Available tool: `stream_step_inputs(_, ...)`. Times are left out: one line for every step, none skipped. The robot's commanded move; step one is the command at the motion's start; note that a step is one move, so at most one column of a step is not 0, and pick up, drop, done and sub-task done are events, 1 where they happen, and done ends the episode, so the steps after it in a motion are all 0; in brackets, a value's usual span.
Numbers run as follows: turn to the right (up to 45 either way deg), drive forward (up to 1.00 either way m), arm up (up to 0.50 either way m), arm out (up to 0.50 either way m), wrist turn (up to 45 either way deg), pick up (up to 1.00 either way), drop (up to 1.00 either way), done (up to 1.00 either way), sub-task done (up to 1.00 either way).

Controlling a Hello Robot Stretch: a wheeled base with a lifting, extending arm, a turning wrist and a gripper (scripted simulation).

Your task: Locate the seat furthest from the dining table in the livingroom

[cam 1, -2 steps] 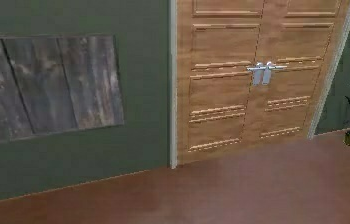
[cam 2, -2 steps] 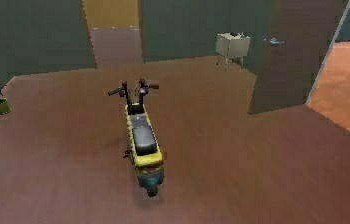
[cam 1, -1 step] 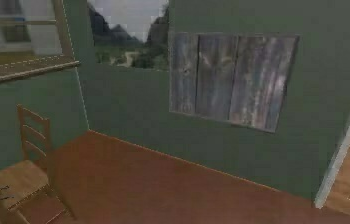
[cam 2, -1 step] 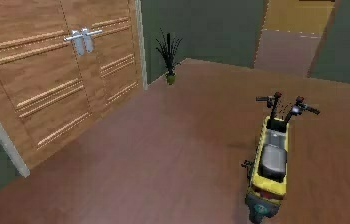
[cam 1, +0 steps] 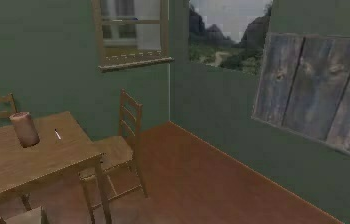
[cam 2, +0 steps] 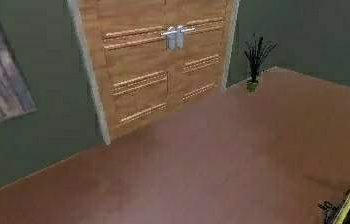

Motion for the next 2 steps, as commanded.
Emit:
stream_step_inputs(0.0, 0.45, 0.00, 0.00, 0.0, 0.00, 0.00, 0.00, 0.00)
stream_step_inputs(-24.0, 0.00, 0.00, 0.00, 0.0, 0.00, 0.00, 0.00, 0.00)
